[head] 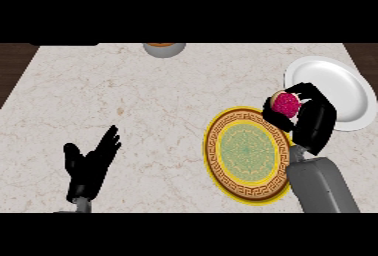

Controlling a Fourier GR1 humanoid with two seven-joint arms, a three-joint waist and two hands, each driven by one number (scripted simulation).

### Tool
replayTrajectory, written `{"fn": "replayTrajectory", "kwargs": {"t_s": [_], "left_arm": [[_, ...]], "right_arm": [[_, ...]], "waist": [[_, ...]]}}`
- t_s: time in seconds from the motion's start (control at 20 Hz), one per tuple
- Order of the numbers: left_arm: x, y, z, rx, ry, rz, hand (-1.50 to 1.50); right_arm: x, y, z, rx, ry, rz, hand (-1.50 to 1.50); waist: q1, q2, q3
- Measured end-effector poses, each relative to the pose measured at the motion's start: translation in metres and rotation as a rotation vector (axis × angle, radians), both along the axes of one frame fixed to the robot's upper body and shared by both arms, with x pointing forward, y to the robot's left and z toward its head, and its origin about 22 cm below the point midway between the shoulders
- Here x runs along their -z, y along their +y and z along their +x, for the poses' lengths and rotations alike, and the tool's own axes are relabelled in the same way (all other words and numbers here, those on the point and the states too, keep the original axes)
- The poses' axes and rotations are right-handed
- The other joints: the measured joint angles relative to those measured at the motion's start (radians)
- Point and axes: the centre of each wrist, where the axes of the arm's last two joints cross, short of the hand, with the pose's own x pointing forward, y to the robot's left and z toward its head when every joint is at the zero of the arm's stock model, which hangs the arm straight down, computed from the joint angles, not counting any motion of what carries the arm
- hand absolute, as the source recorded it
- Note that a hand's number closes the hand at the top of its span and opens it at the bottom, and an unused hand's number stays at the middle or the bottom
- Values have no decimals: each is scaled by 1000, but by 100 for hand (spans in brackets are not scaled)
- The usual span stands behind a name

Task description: Pick the cupcake from the plate and place it in the plate

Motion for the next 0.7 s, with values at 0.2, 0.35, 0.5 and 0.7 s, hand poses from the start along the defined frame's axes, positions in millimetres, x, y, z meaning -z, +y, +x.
{"fn": "replayTrajectory", "kwargs": {"t_s": [0.2, 0.35, 0.5, 0.7], "left_arm": [[1, -2, 5, 4, -8, 4, 0], [-3, -5, 6, 7, -8, 5, 0], [-3, -6, 8, 16, -6, 6, 0], [-6, -9, 10, 25, -4, 2, 0]], "right_arm": [[3, -50, 19, 91, -37, -36, 150], [2, -88, 33, 146, -61, -49, 150], [6, -121, 43, 171, -66, -55, 150], [7, -156, 54, 189, -71, -62, 150]], "waist": [[4, 2, 0], [11, 4, 1], [17, 7, 2], [26, 10, 3]]}}
